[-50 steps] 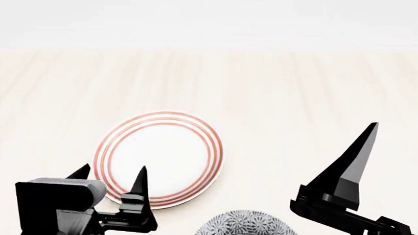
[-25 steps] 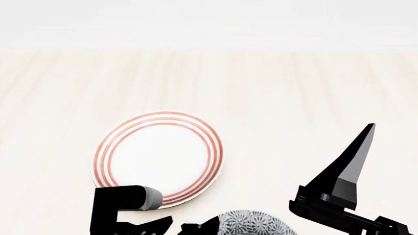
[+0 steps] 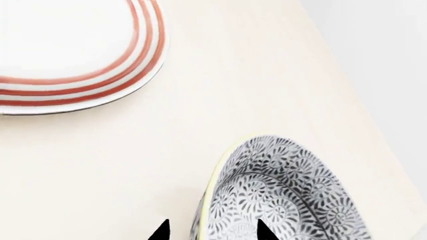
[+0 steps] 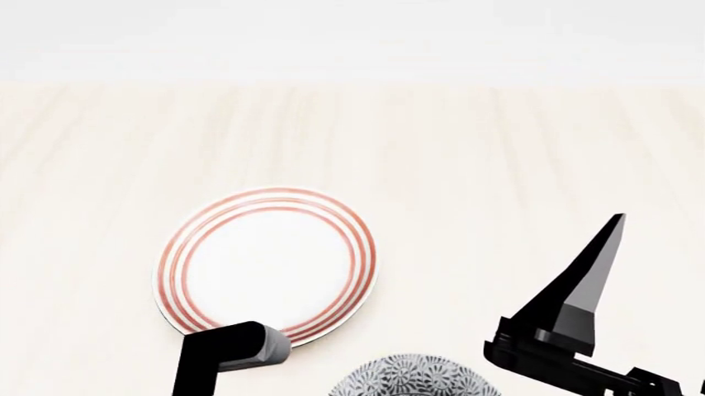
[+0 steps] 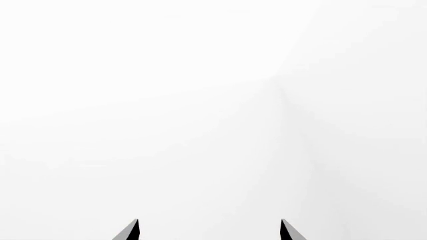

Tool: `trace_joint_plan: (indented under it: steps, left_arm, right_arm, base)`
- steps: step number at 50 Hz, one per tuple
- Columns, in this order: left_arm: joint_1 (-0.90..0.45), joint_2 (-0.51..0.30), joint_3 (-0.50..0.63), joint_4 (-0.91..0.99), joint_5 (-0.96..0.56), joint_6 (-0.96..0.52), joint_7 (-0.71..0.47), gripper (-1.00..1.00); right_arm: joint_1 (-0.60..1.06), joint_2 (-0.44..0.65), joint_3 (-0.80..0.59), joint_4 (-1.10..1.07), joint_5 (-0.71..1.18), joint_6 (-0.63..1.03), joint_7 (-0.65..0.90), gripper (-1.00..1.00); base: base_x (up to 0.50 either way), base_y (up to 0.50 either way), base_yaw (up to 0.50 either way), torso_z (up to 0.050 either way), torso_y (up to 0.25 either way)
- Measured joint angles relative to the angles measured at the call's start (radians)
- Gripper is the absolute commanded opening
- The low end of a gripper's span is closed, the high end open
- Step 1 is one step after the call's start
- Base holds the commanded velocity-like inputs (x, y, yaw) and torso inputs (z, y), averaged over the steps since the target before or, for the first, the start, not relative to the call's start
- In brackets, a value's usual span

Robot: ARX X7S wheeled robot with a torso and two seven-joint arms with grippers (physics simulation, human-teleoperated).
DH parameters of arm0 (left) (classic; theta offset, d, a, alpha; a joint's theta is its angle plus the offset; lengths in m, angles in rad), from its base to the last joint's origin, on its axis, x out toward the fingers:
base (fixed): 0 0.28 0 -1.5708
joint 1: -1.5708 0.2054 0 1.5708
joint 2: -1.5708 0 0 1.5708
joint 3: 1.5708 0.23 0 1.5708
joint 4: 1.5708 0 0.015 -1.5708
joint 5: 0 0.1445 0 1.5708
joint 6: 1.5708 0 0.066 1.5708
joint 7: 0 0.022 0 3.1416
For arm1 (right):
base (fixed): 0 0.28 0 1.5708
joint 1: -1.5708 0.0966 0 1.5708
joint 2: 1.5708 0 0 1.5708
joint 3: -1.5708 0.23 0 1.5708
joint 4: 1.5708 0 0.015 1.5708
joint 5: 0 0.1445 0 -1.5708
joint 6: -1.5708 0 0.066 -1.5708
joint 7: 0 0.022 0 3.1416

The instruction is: Put the bowl on the plate.

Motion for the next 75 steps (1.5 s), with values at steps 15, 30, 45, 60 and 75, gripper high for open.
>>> trace_joint_plan:
  steps: [15,30,45,60,75]
  left_arm:
    - [-0.02,-0.031,0.064,-0.052,0.037,0.035,0.018,-1.0]
    - [-0.143,-0.104,0.178,-0.045,0.209,0.119,0.093,-1.0]
    - [-0.345,-0.127,0.179,-0.168,0.342,0.256,0.171,-1.0]
    - [-0.504,-0.098,0.123,-0.42,0.399,0.36,0.19,-1.0]
    - [-0.666,-0.035,0.082,-0.81,0.413,0.414,0.22,-1.0]
  right_arm:
    - [-0.002,0.007,-0.013,0.013,0.002,-0.009,0.007,1.0]
    - [-0.007,0.015,-0.025,0.014,0.006,-0.014,0.014,1.0]
    - [-0.01,0.023,-0.036,0.014,0.011,-0.016,0.022,1.0]
    - [-0.014,0.029,-0.047,0.019,0.015,-0.021,0.028,1.0]
    - [-0.017,0.037,-0.056,0.021,0.021,-0.025,0.034,1.0]
  base:
    - [0.0,0.0,0.0,0.0,0.0]
    - [0.0,0.0,0.0,0.0,0.0]
    - [0.0,0.0,0.0,0.0,0.0]
    - [0.0,0.0,0.0,0.0,0.0]
    - [0.0,0.0,0.0,0.0,0.0]
